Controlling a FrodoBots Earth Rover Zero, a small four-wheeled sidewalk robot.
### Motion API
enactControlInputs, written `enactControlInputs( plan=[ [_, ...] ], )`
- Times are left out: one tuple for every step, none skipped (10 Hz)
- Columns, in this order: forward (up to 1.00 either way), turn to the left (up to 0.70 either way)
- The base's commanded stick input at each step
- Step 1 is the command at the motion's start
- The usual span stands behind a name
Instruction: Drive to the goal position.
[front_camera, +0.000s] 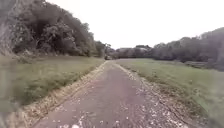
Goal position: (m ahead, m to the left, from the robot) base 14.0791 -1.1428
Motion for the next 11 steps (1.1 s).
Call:
enactControlInputs(
  plan=[
    [0.70, 0.00],
    [0.70, 0.00],
    [0.70, -0.10],
    [0.70, -0.17],
    [0.70, -0.25],
    [0.70, -0.14],
    [0.70, -0.04],
    [0.70, 0.00],
    [0.70, 0.00],
    [0.70, 0.00],
    [0.70, 0.00]
  ],
)
